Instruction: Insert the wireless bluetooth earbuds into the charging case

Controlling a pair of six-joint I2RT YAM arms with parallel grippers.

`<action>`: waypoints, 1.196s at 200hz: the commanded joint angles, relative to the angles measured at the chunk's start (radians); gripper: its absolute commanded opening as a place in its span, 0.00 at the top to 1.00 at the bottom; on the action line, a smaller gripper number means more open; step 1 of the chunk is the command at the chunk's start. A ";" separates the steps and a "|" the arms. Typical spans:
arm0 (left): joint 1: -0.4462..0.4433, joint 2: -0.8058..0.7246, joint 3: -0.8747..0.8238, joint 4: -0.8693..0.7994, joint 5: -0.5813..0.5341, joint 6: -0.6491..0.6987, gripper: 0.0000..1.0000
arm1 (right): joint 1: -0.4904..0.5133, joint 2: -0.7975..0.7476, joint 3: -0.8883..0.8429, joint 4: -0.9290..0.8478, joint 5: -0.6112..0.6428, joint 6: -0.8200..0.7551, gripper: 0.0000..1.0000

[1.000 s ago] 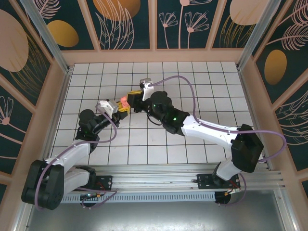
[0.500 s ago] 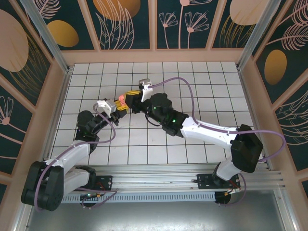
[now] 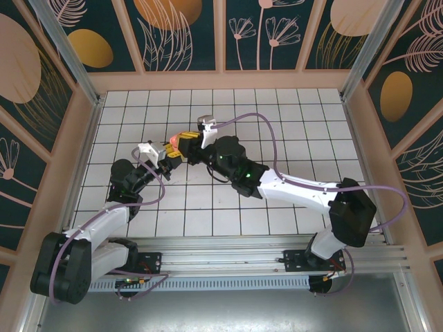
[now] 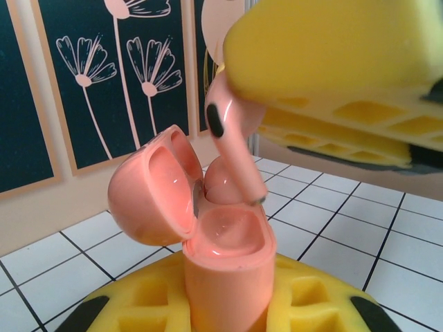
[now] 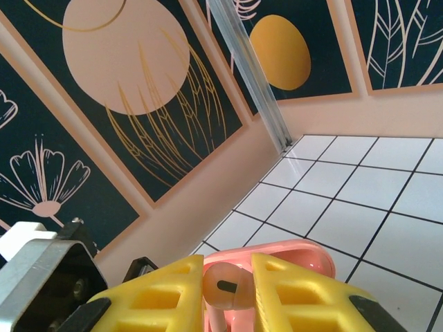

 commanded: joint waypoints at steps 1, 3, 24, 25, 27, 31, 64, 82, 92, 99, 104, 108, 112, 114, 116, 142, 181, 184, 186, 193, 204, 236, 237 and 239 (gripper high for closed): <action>-0.005 -0.012 0.025 0.067 -0.007 -0.034 0.95 | 0.011 0.026 0.006 0.054 0.027 -0.021 0.79; -0.005 -0.012 0.025 0.068 -0.006 -0.036 0.95 | 0.011 0.027 0.008 0.054 0.026 -0.021 0.79; -0.004 -0.010 0.026 0.074 -0.008 -0.047 0.94 | 0.011 0.040 0.020 0.052 0.017 -0.025 0.79; -0.005 -0.010 0.026 0.074 -0.009 -0.049 0.94 | 0.012 0.040 0.021 0.050 0.017 -0.025 0.79; -0.005 -0.010 0.027 0.074 -0.010 -0.049 0.94 | 0.011 0.042 0.021 0.050 0.017 -0.025 0.79; -0.005 -0.012 0.027 0.074 -0.012 -0.050 0.94 | 0.012 0.044 0.022 0.049 0.017 -0.026 0.79; -0.005 -0.014 0.040 0.074 -0.015 -0.065 0.94 | 0.018 0.050 0.022 0.034 0.013 -0.033 0.79; -0.005 -0.013 0.048 0.076 -0.017 -0.074 0.94 | 0.025 0.053 0.022 0.010 0.009 -0.035 0.79; -0.005 -0.013 0.053 0.079 -0.016 -0.078 0.94 | 0.028 0.054 0.018 -0.006 0.008 -0.036 0.79; -0.005 -0.012 0.056 0.078 -0.014 -0.080 0.94 | 0.031 0.052 0.016 -0.016 0.010 -0.037 0.79; -0.005 -0.014 0.059 0.079 -0.013 -0.081 0.94 | 0.032 0.051 0.013 -0.025 0.013 -0.037 0.79; -0.005 -0.014 0.060 0.079 -0.010 -0.081 0.94 | 0.032 0.051 0.014 -0.032 0.014 -0.039 0.79; -0.005 -0.014 0.062 0.079 -0.008 -0.083 0.94 | 0.032 0.049 0.014 -0.040 0.015 -0.039 0.79; -0.005 -0.014 0.062 0.079 -0.007 -0.084 0.94 | 0.033 0.049 0.013 -0.043 0.016 -0.039 0.79; -0.005 -0.014 0.063 0.079 -0.006 -0.084 0.94 | 0.033 0.048 0.012 -0.047 0.017 -0.039 0.79; -0.005 -0.016 0.065 0.070 0.002 -0.079 0.93 | 0.031 0.034 0.004 -0.075 0.034 -0.045 0.77; -0.005 -0.019 0.067 0.054 0.010 -0.072 0.92 | 0.028 0.026 0.024 -0.079 0.052 -0.055 0.65; -0.004 -0.020 0.067 0.051 0.011 -0.072 0.92 | 0.028 0.025 0.026 -0.079 0.052 -0.055 0.65; -0.005 -0.020 0.069 0.049 0.012 -0.070 0.92 | 0.028 0.024 0.028 -0.080 0.052 -0.057 0.65; -0.006 -0.021 0.068 0.044 0.013 -0.067 0.92 | 0.027 0.023 0.033 -0.079 0.052 -0.059 0.64; -0.005 -0.024 0.070 0.031 0.015 -0.061 0.92 | 0.026 0.014 0.036 -0.078 0.053 -0.062 0.62; -0.005 -0.030 0.070 0.006 0.024 -0.048 0.91 | 0.020 -0.036 0.029 -0.076 0.052 -0.069 0.55; -0.005 -0.030 0.070 0.005 0.024 -0.048 0.91 | 0.020 -0.038 0.028 -0.076 0.052 -0.070 0.55; -0.005 -0.030 0.070 0.005 0.025 -0.047 0.91 | 0.019 -0.043 0.028 -0.077 0.051 -0.071 0.55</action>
